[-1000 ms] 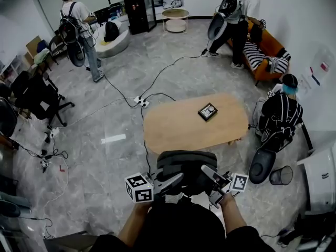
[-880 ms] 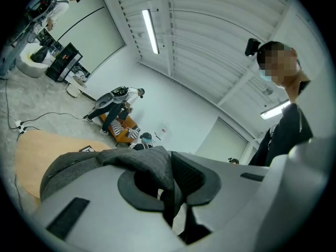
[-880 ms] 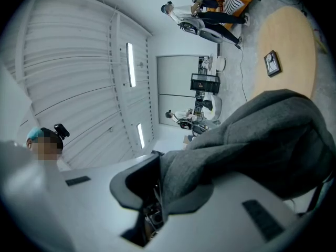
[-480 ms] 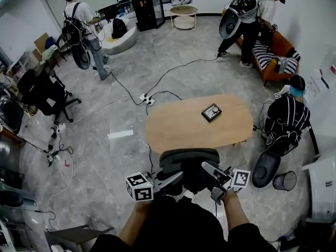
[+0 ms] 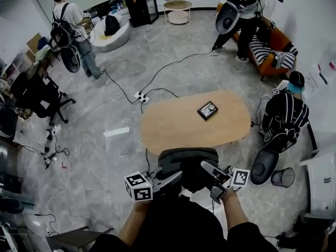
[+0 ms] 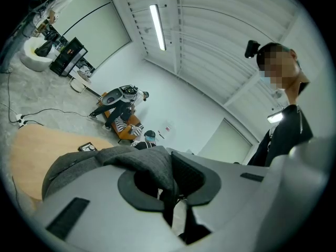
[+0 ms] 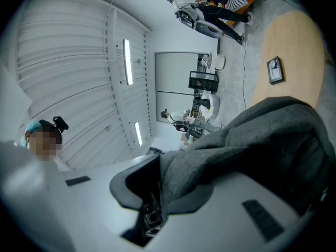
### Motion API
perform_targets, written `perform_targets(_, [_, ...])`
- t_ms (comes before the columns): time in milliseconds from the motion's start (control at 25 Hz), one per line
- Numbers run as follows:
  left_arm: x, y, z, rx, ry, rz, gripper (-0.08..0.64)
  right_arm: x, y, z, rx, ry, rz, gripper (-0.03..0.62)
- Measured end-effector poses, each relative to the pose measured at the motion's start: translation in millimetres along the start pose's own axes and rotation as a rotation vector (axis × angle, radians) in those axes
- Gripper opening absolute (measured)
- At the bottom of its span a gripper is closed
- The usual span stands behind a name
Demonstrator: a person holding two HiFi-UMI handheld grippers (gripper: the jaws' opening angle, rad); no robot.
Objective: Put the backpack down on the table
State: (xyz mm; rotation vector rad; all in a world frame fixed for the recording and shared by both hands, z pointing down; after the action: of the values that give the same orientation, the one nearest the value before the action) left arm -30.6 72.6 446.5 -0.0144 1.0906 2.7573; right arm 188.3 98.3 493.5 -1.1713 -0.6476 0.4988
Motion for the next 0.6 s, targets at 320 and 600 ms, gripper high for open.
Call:
perform_targets(320, [-7.9, 31.7, -21.9, 0.004, 0.015, 0.03, 0.057, -20.4, -13.3, -22.2, -0.001, -0.023, 0.023, 0.043])
perform_targets(600, [-7.8, 63.4, -45.9, 0.032, 0.011, 0.04, 0.057, -49.5, -26.8, -44.5, -0.02, -0.034, 0.043, 0.043])
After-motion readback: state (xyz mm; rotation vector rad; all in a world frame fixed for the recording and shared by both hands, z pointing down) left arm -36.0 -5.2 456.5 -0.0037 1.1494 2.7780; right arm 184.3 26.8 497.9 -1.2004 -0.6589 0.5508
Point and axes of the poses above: the fingertips, and each gripper's own axes: x backward along the fingers, y to its left, z out of its underside, the point moved 8 cm from there along x, backward along the fingers
